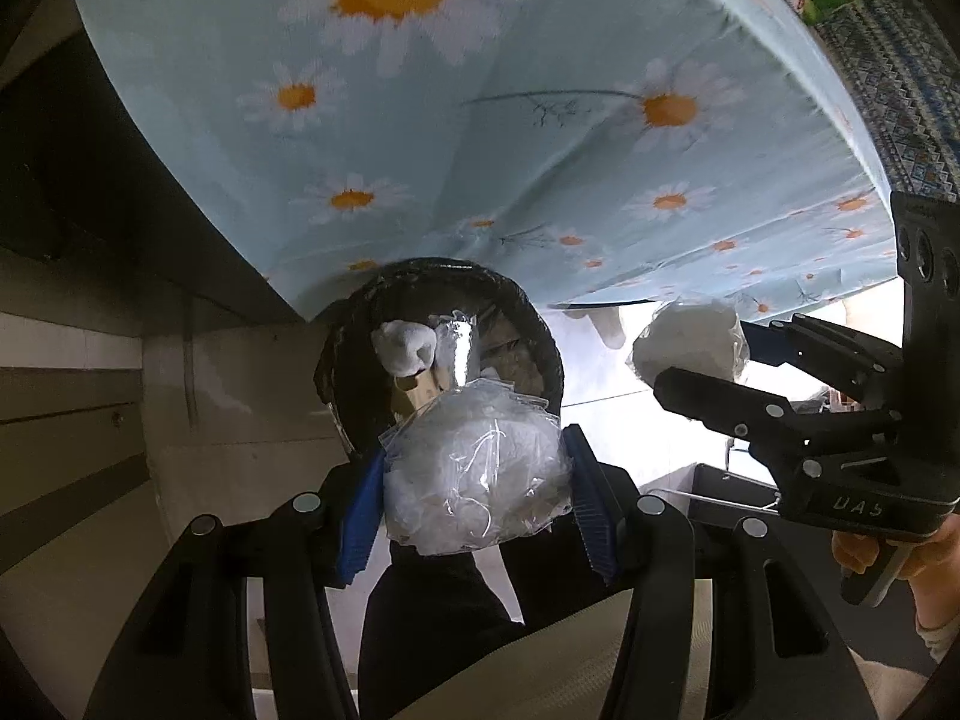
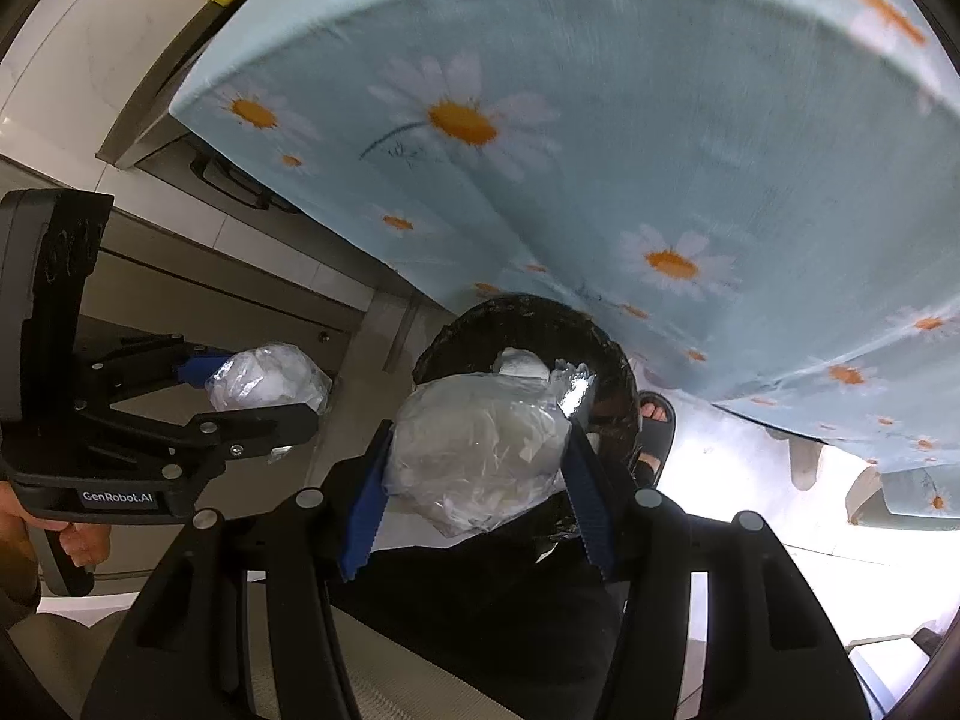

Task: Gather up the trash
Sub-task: 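Open both grippers to drop the plastic bags into the bin, then raise both grippers back up toward the tablecloth, then grasp the white paper cup with the left gripper while the right grasps the clear plastic cup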

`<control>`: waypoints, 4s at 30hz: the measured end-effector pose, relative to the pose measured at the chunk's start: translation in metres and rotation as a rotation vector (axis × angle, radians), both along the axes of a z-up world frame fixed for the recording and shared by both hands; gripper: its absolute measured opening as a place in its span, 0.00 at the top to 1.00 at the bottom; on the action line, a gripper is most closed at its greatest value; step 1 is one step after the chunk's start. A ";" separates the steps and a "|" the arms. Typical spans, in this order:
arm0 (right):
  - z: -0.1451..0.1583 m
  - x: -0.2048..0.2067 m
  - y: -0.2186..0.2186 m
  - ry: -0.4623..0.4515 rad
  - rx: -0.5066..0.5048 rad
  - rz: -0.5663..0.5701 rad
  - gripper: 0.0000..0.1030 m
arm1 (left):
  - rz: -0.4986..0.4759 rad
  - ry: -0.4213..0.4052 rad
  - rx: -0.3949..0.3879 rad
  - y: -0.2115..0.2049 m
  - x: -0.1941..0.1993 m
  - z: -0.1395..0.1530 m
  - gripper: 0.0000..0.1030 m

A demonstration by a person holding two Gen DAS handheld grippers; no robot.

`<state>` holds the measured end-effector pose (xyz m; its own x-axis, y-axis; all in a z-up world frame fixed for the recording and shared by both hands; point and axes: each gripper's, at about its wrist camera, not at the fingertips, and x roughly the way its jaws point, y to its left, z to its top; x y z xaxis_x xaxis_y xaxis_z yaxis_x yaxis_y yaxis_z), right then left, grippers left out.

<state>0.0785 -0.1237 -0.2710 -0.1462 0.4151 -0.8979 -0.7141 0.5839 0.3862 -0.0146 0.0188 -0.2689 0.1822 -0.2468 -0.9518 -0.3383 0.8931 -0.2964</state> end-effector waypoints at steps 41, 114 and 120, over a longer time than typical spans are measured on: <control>0.017 0.002 -0.005 -0.010 0.023 -0.048 0.36 | 0.050 0.013 -0.003 0.011 0.008 0.006 0.40; 0.176 0.272 0.051 -0.314 0.289 0.020 0.15 | 0.187 -0.278 0.309 0.082 0.228 0.183 0.23; 0.168 0.299 0.077 -0.301 0.288 0.067 0.15 | 0.204 -0.284 0.297 0.093 0.251 0.176 0.23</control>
<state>0.3772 -0.0463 -0.1032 0.0699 0.6540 -0.7532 -0.8525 0.4313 0.2953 0.2363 0.1114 -0.0928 0.4630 0.0973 -0.8810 -0.4582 0.8771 -0.1439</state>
